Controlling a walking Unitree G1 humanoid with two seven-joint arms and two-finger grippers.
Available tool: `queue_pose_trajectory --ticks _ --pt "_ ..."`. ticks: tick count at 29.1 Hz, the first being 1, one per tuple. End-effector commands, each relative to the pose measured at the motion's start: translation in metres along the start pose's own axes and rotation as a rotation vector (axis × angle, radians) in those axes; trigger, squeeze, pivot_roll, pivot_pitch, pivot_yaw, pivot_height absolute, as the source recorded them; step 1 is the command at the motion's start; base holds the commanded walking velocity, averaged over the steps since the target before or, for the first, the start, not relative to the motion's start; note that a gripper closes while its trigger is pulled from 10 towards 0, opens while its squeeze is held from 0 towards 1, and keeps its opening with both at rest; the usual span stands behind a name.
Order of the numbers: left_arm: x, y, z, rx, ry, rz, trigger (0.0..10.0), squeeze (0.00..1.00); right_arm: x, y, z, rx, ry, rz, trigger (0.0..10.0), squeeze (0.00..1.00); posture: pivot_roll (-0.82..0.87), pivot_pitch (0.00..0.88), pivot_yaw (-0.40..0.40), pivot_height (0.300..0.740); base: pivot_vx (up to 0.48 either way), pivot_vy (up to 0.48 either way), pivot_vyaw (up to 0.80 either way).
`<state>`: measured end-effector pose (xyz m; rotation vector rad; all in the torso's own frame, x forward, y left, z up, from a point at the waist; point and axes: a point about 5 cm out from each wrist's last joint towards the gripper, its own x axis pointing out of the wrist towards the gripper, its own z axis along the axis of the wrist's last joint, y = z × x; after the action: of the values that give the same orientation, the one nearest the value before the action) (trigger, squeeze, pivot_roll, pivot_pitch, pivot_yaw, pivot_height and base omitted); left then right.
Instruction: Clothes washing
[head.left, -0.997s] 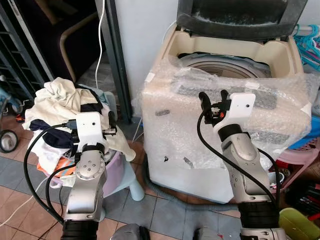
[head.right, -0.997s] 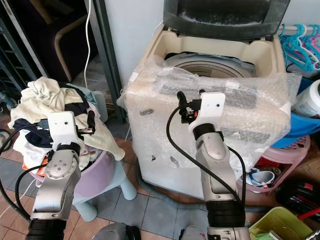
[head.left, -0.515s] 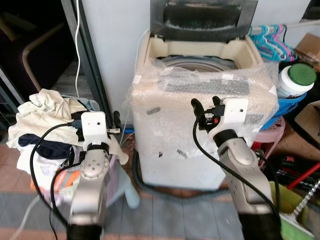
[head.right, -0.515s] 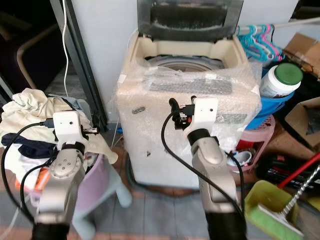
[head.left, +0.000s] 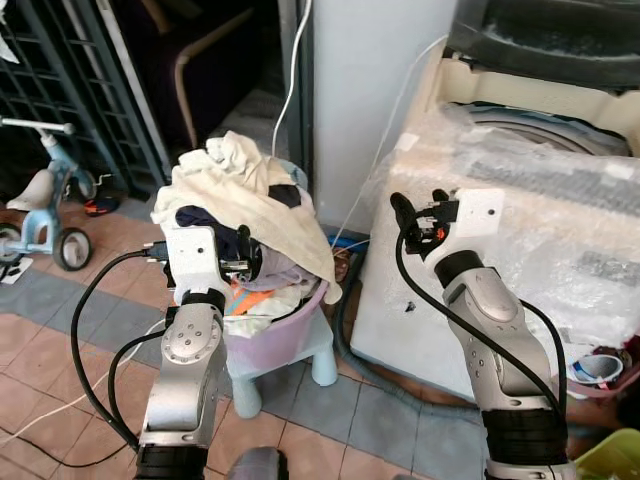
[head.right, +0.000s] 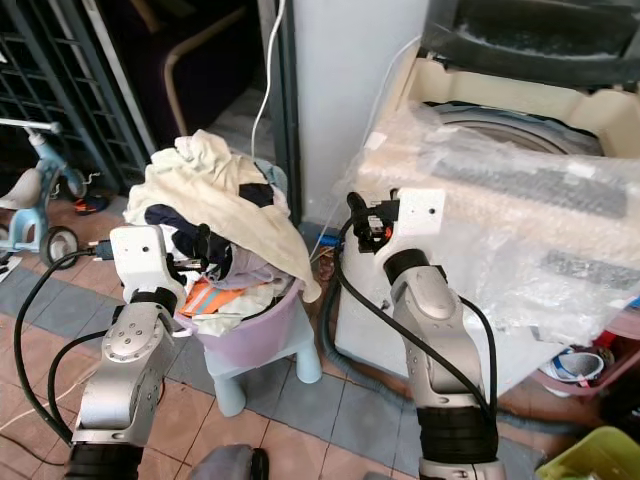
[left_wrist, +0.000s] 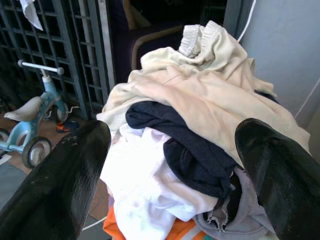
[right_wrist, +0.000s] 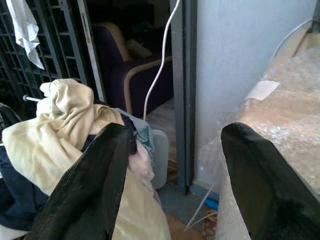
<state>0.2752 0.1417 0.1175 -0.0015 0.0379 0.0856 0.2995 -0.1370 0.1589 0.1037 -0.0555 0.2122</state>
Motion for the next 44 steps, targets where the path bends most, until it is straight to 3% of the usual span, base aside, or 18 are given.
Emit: queue_pose_trajectory --ticks 1,17,20,25,27,29,32,34,44 --pt "0.000 0.001 0.004 0.013 -0.028 0.012 10.0 0.00 0.001 0.002 0.003 -0.012 -0.013 0.031 10.0 0.00 0.04 0.049 0.000 0.740 0.000 0.000 0.80" --pt "0.002 0.002 0.006 0.031 -0.022 -0.002 10.0 0.00 0.004 0.009 0.004 -0.059 -0.023 0.055 10.0 0.00 0.05 0.074 0.017 0.740 0.000 0.000 0.80" --pt "0.002 0.003 0.007 0.025 -0.022 -0.008 10.0 0.00 0.007 0.006 0.001 -0.049 0.010 0.016 10.0 0.00 0.05 0.082 0.022 0.740 0.000 0.000 0.00" --pt "0.000 0.002 0.009 0.014 -0.026 -0.036 10.0 0.00 0.008 0.009 -0.006 -0.113 0.038 -0.026 10.0 0.00 0.05 0.078 0.025 0.740 0.000 0.000 0.00" --pt "0.000 0.001 0.008 0.012 -0.023 -0.043 10.0 0.00 0.006 0.012 -0.011 -0.059 0.056 -0.021 10.0 0.00 0.05 0.080 0.023 0.740 0.000 0.000 0.00" --pt "-0.001 0.001 0.008 0.011 -0.023 -0.044 10.0 0.00 0.005 0.010 -0.013 -0.063 0.060 -0.061 10.0 0.00 0.05 0.076 0.019 0.740 0.000 0.000 0.00" --pt "-0.002 0.001 0.007 0.008 -0.019 -0.043 10.0 0.00 0.003 0.014 -0.015 -0.057 0.086 -0.012 10.0 0.00 0.06 0.076 0.013 0.740 0.279 0.000 0.00" --pt "-0.003 0.000 0.006 0.004 -0.014 -0.042 10.0 0.00 0.002 0.012 -0.017 -0.108 0.081 -0.023 10.0 0.00 0.06 0.076 0.011 0.740 0.281 0.000 0.00" --pt "-0.006 0.000 0.001 0.005 -0.001 -0.055 10.0 0.00 0.001 -0.012 -0.017 -0.113 0.072 -0.119 10.0 0.00 0.06 0.075 0.005 0.740 0.378 0.000 0.00"
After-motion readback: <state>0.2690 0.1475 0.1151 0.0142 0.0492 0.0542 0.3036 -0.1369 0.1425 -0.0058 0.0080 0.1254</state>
